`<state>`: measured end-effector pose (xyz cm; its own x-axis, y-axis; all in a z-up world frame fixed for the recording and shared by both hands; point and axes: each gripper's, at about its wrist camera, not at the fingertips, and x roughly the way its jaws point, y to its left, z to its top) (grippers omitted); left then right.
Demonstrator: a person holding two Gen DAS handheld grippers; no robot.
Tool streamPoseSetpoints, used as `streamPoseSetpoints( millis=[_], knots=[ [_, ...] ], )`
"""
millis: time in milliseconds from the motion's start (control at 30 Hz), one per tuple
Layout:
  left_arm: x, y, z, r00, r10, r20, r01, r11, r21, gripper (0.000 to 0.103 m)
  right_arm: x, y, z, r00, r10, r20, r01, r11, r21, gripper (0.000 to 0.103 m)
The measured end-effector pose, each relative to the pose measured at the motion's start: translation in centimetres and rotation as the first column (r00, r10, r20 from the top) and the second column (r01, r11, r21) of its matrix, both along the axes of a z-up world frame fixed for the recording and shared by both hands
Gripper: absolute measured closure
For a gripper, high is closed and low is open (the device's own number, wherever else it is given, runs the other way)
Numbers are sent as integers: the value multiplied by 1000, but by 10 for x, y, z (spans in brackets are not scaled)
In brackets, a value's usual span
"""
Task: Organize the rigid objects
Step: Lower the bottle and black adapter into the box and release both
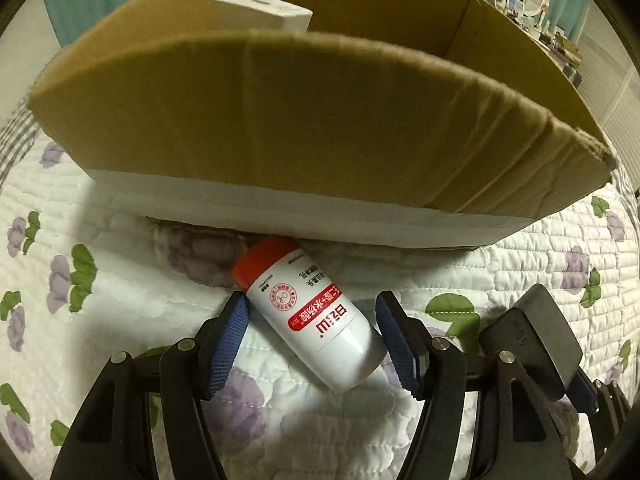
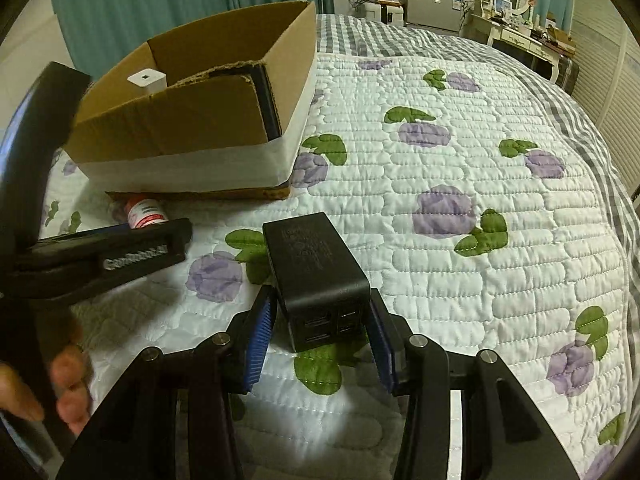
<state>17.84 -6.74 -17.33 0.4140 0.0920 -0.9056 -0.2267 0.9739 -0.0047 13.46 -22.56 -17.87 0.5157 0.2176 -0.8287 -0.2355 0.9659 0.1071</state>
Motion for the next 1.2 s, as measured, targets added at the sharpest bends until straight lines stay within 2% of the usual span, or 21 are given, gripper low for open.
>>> streamPoseSetpoints(
  millis=[67,333,400,467,700,1033,1200],
  knots=[
    [-2,3,1,1000,-8,4,8,1000,-17,38,0,0,-1,1000,0,-4,0,1000,1,59],
    [-23,9,17,995,-97,8,98,994,-55,62,-3,5,4,1000,9,7,-8,999,-42,60],
    [-30,11,23,992,-122,16,123,990,-65,64,-8,4,10,1000,5,14,-5,999,-40,61],
    [-37,14,30,988,-150,30,152,984,-87,65,-11,3,15,1000,0,14,0,999,-34,61],
    [-68,19,60,967,-239,87,246,966,-81,67,-27,8,39,999,-7,42,9,999,-50,63],
    [-94,16,106,953,-260,157,273,960,-68,67,-47,28,77,995,32,90,-25,997,-71,65],
    [-94,19,142,939,-266,217,275,961,-12,67,-50,33,116,986,45,161,-32,996,-82,65]
  ],
)
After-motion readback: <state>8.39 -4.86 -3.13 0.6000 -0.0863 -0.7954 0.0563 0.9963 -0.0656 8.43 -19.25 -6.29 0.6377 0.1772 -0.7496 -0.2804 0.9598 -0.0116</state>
